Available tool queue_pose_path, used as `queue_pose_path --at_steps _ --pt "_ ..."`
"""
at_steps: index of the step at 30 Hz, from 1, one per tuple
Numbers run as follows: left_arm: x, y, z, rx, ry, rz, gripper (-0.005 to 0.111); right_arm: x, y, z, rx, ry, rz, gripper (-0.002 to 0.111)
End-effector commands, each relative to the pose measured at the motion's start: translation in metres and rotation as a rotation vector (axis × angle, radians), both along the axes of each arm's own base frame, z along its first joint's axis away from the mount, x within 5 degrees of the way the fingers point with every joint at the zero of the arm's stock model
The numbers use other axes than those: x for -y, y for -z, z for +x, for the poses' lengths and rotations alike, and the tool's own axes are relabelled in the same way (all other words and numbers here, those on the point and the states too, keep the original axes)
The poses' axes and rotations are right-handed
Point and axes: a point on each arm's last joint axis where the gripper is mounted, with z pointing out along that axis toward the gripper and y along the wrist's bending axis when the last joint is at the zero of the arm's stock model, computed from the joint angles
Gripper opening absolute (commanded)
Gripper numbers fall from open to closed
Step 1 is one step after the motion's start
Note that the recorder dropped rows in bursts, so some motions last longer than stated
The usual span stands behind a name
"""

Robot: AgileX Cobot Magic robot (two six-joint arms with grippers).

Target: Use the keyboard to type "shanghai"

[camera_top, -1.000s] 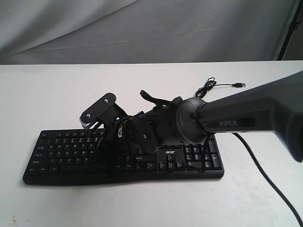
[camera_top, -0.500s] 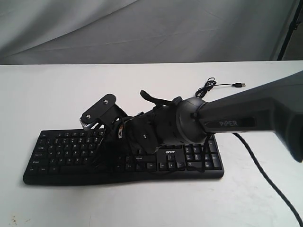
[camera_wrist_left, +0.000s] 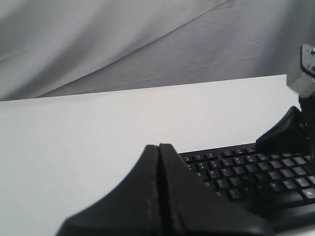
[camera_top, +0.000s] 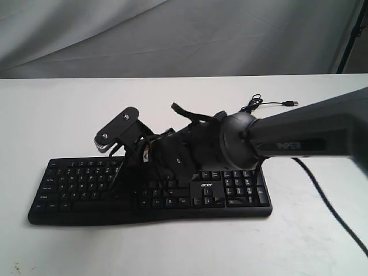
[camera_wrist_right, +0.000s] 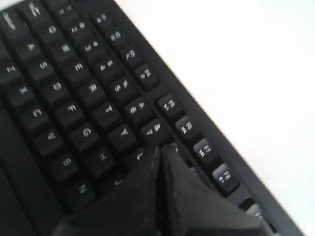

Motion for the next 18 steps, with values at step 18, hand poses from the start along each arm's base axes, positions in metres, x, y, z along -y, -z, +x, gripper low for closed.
queue_pose_path --at_steps 18 --pt "0.0 0.001 0.0 0.002 0.003 0.002 0.0 0.104 -0.103 -0.097 0.156 -0.03 0.13 0.0"
